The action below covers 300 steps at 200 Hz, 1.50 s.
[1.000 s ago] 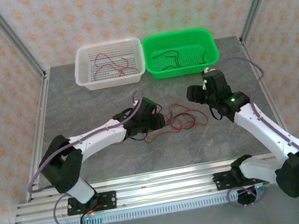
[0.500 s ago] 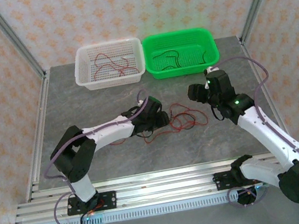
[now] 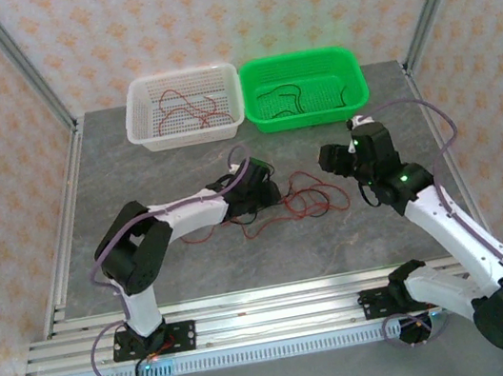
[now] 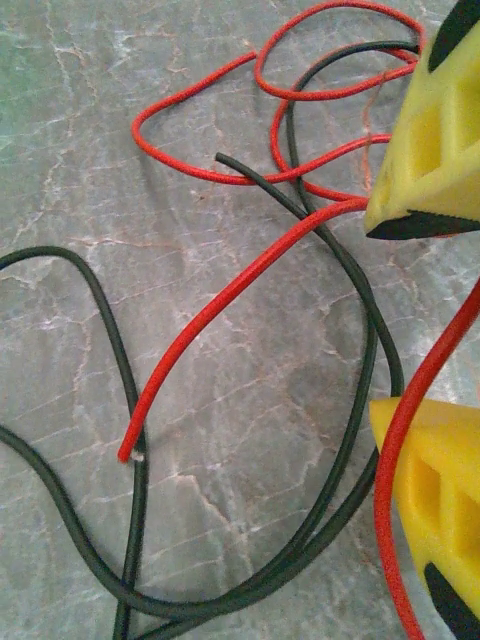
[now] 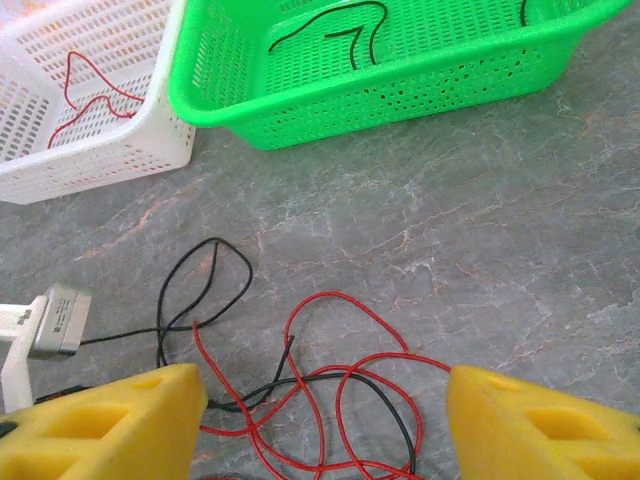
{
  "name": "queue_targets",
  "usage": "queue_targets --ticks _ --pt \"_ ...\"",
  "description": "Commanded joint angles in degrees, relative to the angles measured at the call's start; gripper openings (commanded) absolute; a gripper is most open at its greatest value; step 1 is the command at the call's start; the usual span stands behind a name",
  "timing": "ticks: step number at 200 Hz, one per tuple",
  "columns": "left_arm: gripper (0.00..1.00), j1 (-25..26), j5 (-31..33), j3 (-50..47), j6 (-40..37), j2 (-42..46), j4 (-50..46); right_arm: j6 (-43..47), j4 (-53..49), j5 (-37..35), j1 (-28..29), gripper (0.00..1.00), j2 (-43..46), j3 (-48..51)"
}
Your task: Untangle the cables
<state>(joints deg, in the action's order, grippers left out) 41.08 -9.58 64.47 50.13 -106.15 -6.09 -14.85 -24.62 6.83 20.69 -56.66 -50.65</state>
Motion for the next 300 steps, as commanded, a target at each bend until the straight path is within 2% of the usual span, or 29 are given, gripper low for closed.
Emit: queue_targets --ticks 1,35,74,86,101,142,163,195,217,245,271,300 --pt "0.43 -0.9 2.0 1.5 0.8 -1.2 3.2 -0.7 -1.0 -1.4 0.0 0.65 1.7 1.2" --pt "0.35 -1.6 1.7 2.2 0.6 -2.6 5.1 -1.5 -1.4 -1.0 0.0 0.65 2.9 2.1" --pt "0.23 -2.4 1.5 3.4 0.2 -2.8 6.7 -2.3 -2.1 -0.8 -0.1 0.65 4.3 2.7" --pt "0.15 -2.7 1.7 3.7 0.0 -2.8 6.8 -2.7 -2.1 -0.4 0.0 0.65 4.6 3.0" --pt "0.0 -2.9 1.7 4.0 -0.3 -2.8 7.0 -3.3 -2.0 0.4 0.0 0.65 5.0 3.4" --pt "0.0 -2.8 1.9 6.1 -3.2 0.3 4.3 -5.7 0.2 4.8 0.0 0.64 6.1 6.6" --pt "0.0 -2.0 1.9 9.0 -6.3 3.9 0.1 -8.2 4.8 9.8 0.0 0.64 5.9 10.0" --pt "0.0 -0.5 2.4 13.3 -10.3 8.2 -6.5 -17.9 21.1 21.1 0.0 0.63 4.5 17.7" --pt "0.0 0.3 2.4 14.4 -11.3 10.1 -8.4 -28.4 35.9 25.1 0.0 0.63 2.6 23.4" --pt "0.0 1.1 3.3 14.7 -11.9 12.2 -9.6 -35.8 45.8 23.4 0.1 0.63 -2.1 25.8" --pt "0.0 1.3 4.0 15.7 -12.7 13.7 -10.7 -36.5 46.1 21.9 0.6 0.62 -8.6 23.2" --pt "0.0 1.6 4.0 17.9 -13.6 14.7 -11.7 -30.2 40.3 15.6 3.7 0.62 -14.0 19.1"
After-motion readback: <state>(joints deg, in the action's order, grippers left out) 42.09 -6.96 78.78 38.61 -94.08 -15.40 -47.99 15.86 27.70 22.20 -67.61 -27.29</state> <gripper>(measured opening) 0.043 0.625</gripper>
